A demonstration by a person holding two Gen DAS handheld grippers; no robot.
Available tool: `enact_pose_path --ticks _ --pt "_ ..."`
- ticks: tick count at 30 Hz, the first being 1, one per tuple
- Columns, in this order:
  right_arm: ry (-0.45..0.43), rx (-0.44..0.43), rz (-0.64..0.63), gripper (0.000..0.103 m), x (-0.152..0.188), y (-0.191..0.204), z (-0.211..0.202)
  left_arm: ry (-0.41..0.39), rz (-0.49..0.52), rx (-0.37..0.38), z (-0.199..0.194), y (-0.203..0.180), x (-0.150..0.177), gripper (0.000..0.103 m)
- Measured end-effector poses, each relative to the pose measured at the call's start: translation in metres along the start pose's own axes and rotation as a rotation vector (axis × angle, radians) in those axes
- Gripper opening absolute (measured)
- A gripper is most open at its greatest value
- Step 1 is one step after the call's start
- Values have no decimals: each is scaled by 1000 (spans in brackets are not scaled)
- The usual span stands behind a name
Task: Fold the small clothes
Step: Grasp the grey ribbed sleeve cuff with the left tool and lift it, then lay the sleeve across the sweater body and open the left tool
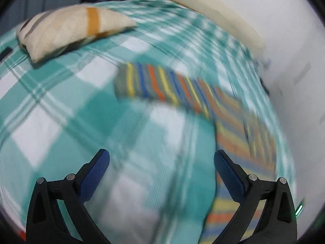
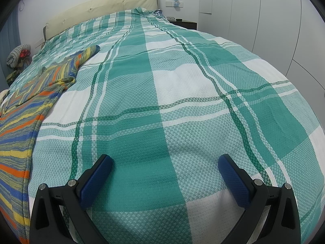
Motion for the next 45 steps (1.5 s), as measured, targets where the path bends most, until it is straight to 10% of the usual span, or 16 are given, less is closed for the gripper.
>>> enact_pose_path --ticks 10,13,14,19,25,37,38,40,45 --pt "-4 20 -13 103 -1 1 1 133 -264 -28 104 77 -70 79" --pt "-3 26 -17 103 -1 2 1 120 -272 -32 109 72 -75 7" --pt "-3 28 -18 103 -1 2 1 128 -283 -45 108 70 -78 2" --pt "-4 31 -20 103 -1 2 1 58 -69 -132 80 8 -121 2" --pt "-3 31 -20 103 -1 2 1 -9 247 16 47 -160 -149 2" --pt "-5 30 -18 103 -2 1 1 39 509 88 128 -354 -29 5" --pt "-5 31 -18 103 -2 1 1 54 530 70 137 -362 -14 11" --pt "-5 30 -18 103 -1 1 1 127 580 19 152 -371 17 66" --pt "-5 27 -16 103 -2 2 1 101 655 51 106 -340 69 81"
Point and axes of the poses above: each gripper's, at about its wrist camera, not at the fingertips, and z roughly the way its jaws point, y to its left, x to its underside, the point moved 5 cm from there along z, roughly the way its jaws point, and after that the axes turned 10 degrees about z, right-handed, at the moved point
